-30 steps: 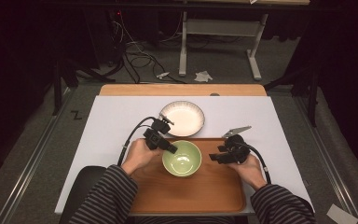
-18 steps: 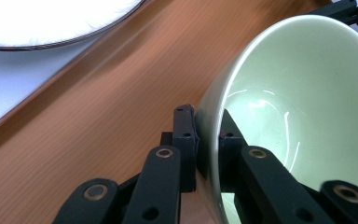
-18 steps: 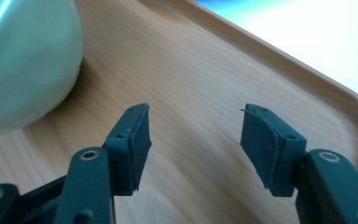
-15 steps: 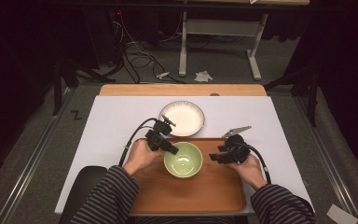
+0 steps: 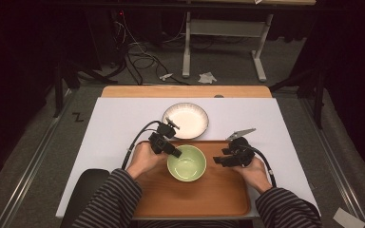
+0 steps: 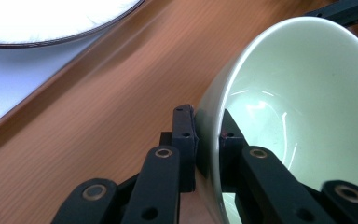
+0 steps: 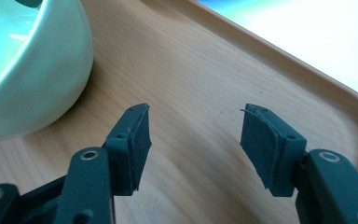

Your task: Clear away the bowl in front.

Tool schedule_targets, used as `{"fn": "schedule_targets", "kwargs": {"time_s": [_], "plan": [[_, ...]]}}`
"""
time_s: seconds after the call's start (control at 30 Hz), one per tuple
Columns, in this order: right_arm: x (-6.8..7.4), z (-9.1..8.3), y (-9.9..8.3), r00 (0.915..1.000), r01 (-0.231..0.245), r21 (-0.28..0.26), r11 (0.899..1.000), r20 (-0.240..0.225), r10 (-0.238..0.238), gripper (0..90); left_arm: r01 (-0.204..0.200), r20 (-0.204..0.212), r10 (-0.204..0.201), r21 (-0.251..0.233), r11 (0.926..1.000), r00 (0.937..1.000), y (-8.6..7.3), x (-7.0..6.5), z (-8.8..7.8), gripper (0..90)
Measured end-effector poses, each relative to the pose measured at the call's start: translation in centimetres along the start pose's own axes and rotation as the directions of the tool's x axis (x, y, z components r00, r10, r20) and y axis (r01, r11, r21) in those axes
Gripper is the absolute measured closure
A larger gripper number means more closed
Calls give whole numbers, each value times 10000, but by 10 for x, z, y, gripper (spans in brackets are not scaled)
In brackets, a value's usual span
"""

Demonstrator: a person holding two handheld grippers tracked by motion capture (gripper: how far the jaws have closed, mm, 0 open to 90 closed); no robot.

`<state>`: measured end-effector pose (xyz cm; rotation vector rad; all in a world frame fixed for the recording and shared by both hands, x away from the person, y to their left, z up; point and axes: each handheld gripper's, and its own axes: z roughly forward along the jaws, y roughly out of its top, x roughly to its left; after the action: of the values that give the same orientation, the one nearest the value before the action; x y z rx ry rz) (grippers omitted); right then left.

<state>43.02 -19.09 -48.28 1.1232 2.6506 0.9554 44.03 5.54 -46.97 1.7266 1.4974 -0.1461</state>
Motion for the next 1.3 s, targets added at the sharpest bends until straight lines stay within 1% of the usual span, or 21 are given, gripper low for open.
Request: {"fn": "schedule_targets", "kwargs": {"time_s": [0.13,0.17,0.27,0.3,0.33,0.63,0.7,0.83,0.9,0.97,1.0,1.03,1.07,1.1,1.17,1.2,1.27,1.3], "plan": [[0,0,0,9999,-109,-22,9999,-30,109,437,-41,-93,41,3,10000,9999,-2,0,3,823],[0,0,0,10000,-48,-37,10000,-38,48,437,-86,-118,86,17,10000,9999,-2,0,3,822],[0,0,0,10000,-23,-2,10000,4,23,437,-24,-131,24,-7,10000,9999,-2,1,5,824],[0,0,0,10000,-49,16,10000,4,49,437,-119,-209,119,-26,9999,9997,-3,1,6,827],[0,0,0,10000,-38,15,10000,-18,38,437,-124,-253,123,-51,9999,9996,-3,0,6,831],[0,1,0,10000,-52,14,10000,-22,52,437,-56,-274,56,28,10000,9996,-7,2,9,831],[0,1,0,10000,-83,-7,10000,-29,82,436,-33,-169,35,90,10000,9999,-7,1,8,788],[0,0,0,10000,-21,25,10000,-13,21,436,-329,-70,329,-11,9995,9994,-9,-3,4,692],[0,0,0,10000,-39,27,10000,-17,39,436,-370,50,371,-161,9992,9993,-9,-5,0,634],[0,0,0,10000,-73,34,10000,-25,73,436,-389,208,397,-392,9985,9990,-8,-5,-6,598],[0,0,0,9999,-98,23,9999,-40,98,436,-403,276,418,-516,9979,9987,-7,-6,-10,588],[0,0,0,10000,-85,-4,10000,-45,85,436,-303,396,336,-813,9962,9987,-6,-7,-15,585],[0,0,0,10000,-77,-6,10000,-21,77,436,-279,478,328,-983,9948,9983,-5,-7,-18,583],[0,0,0,10000,-71,0,10000,-37,71,436,-345,588,411,-1093,9934,9974,-3,-6,-23,581],[0,0,0,10000,-36,-6,10000,-22,36,436,-240,736,356,-1527,9880,9967,-2,-6,-32,576],[0,0,0,10000,-65,17,10000,-16,65,436,-263,761,394,-1664,9857,9963,-2,-4,-36,576],[0,0,0,10000,-46,-3,10000,-28,46,436,-154,750,304,-1936,9810,9967,-1,-1,-43,576],[0,0,0,10000,-53,-15,10000,-28,53,436,-27,756,191,-2106,9776,9970,0,0,-45,576]]}}
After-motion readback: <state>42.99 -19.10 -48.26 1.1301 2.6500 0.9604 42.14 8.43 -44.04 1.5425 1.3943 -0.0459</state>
